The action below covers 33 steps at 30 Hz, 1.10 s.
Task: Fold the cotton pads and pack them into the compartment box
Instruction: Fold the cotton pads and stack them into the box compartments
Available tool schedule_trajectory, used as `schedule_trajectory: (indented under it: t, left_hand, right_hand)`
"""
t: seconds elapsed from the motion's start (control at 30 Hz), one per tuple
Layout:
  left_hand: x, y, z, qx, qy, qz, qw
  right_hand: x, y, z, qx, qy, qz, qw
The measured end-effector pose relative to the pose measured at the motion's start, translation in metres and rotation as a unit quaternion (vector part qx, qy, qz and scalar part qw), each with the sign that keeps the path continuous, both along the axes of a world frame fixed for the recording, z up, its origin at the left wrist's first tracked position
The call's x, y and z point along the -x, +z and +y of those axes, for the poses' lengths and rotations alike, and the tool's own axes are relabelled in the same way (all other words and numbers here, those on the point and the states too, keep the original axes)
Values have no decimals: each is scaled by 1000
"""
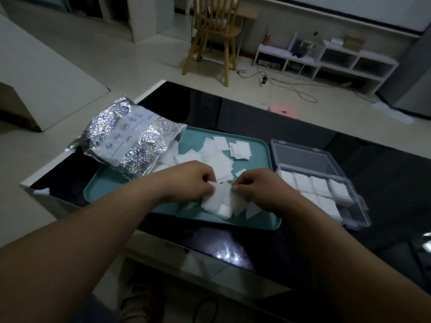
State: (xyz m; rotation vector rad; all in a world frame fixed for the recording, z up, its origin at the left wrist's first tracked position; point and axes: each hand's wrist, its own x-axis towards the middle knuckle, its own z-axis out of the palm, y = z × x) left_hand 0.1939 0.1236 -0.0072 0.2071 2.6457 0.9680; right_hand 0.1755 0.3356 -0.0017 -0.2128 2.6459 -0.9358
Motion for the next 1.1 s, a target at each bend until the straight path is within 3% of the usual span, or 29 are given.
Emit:
schedule_trajectory:
  t: [0.1,0.23,0.37,0.53,0.7,0.8,0.87,0.97,1.1]
  left_hand:
    - [1,8,-3,-189,67,-72,977]
    - [1,11,4,-322,120,-133,930]
    - [2,2,11,-353,153,-151,911]
    - [2,0,15,-352,181,-94,913]
    - [3,-9,22,-375,212,-76,899]
    - [1,-12,34,-474,205,-133,846]
    - [0,-14,44,-534,202,-153,807]
    - [3,-18,53,-548,283,-137,775]
    - [10,-17,43,-588,364,-153,706]
  right_hand:
    - [-1,5,5,87,-71,-6,994]
    - [-4,5,0,182,-85,2,980]
    - [-6,1,-7,209,-84,-16,974]
    - [-6,-3,-13,299,-114,-85,944]
    - [-7,-12,-24,186,-105,28,977]
    - [-6,-16,-31,92,-91,155,979]
    - [-10,-18,-40,87,-69,176,978]
    - [-15,-20,-50,117,-31,126,985]
    - [-10,-14,-39,307,-113,9,945]
